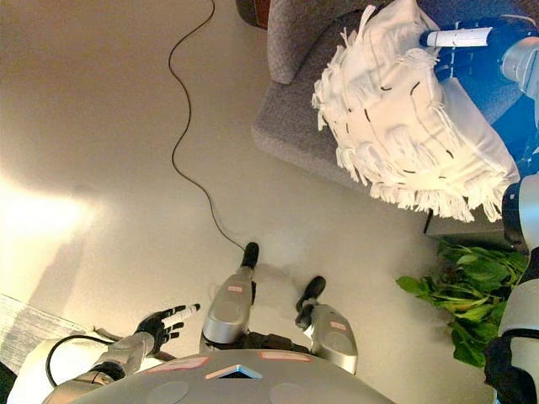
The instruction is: Pick up the pillow and put it on the sofa.
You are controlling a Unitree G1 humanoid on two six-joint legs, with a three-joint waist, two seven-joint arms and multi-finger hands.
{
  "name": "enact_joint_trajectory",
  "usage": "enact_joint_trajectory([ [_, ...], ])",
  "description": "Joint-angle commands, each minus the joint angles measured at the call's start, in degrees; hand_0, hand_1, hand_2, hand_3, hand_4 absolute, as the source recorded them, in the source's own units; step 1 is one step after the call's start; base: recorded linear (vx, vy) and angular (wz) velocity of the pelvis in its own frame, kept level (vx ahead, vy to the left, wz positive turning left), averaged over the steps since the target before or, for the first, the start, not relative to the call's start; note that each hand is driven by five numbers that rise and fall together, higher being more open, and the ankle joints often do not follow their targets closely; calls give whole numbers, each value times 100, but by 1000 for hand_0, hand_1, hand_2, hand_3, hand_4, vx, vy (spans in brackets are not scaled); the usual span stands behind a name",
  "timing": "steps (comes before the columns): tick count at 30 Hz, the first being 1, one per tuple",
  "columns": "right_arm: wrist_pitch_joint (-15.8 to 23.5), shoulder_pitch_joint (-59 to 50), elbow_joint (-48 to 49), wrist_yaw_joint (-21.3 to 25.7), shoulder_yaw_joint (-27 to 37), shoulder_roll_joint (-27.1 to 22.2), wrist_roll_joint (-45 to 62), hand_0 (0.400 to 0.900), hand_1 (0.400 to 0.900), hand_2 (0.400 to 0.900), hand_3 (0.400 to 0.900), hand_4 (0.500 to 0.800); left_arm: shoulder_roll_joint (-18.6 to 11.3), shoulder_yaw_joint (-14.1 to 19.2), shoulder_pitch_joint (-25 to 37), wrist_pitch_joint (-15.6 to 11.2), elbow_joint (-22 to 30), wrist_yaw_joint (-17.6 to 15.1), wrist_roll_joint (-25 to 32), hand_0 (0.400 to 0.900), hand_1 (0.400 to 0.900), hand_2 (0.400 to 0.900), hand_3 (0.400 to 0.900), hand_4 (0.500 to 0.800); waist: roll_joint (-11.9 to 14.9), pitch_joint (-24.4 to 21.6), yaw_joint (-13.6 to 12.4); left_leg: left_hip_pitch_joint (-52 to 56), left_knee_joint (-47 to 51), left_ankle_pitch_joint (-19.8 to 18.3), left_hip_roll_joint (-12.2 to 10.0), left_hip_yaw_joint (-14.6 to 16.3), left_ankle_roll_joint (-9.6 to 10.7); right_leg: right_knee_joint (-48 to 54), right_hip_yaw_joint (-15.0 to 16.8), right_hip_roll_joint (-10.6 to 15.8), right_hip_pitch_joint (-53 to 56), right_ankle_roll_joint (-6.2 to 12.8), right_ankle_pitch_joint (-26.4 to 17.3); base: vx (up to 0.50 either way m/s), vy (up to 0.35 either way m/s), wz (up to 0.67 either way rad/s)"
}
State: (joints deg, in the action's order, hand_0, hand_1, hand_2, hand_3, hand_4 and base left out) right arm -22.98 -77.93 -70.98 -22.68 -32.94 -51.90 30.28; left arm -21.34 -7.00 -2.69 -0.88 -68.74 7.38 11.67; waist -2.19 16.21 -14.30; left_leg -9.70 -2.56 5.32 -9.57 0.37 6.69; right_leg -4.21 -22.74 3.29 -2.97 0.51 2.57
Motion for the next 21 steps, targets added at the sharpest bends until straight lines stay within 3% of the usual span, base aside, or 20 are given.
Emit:
enact_joint_trajectory([
  [1,595,-1069,125,487,-223,-662,-186,645,645,645,645,647,-413,-142,-339,-61,-104,-66,75,900,900,900,900,800,117,-404,19,-170,-24,620,-457,49,419,-306,156,-50,79,17,541,97,-45,-8],
  [2,519,-1096,117,474,-236,-723,-169,900,900,900,900,800,-421,-114,-376,-54,-89,-50,65,900,900,900,900,800,128,-426,15,-168,-53,642,-474,43,429,-301,164,-64,115,9,553,97,-44,-5],
  [7,263,-1175,104,431,-315,-908,-301,900,900,900,900,800,-487,-86,-444,94,-13,-30,6,900,900,900,900,800,139,-471,12,-239,-226,763,-541,-23,472,-352,211,-134,212,-45,641,68,-50,-2],
  [21,247,-1039,-12,320,-324,-1047,-528,900,900,900,900,800,-424,-137,-511,134,-47,-36,25,900,900,900,900,800,39,-511,120,-190,-402,832,-615,28,481,-484,341,-119,296,-78,774,40,-16,-8],
])
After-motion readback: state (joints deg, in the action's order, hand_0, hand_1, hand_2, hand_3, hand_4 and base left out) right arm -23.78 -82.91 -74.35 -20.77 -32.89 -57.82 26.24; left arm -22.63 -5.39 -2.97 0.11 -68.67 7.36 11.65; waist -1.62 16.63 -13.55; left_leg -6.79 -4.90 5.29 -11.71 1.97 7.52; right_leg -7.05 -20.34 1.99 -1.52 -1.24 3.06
